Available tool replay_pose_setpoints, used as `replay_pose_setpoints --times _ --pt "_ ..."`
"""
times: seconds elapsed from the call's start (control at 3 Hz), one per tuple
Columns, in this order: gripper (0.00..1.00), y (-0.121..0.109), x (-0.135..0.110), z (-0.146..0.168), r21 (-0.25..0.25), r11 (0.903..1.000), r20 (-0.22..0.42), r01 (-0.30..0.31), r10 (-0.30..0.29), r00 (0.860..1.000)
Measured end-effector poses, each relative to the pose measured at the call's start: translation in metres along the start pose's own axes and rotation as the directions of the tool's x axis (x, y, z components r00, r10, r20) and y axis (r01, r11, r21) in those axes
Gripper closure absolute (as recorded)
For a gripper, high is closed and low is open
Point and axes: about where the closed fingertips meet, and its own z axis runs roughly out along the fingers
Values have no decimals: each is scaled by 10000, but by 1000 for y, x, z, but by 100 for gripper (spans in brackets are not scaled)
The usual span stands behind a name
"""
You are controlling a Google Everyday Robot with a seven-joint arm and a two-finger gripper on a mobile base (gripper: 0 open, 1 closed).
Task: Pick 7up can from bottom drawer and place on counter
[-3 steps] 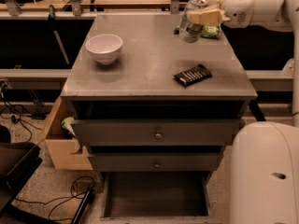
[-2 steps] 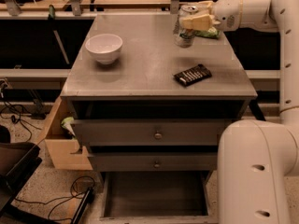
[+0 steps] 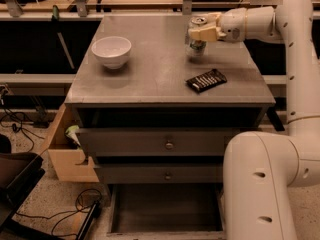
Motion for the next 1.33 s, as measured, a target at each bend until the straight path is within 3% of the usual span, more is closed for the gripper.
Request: replay_pose_setpoints --times 0.33,1.33 --pt "84 -2 3 5 9 10000 6 -9 9 10000" --pt "15 -1 5 17 -125 9999 15 -53 53 10000"
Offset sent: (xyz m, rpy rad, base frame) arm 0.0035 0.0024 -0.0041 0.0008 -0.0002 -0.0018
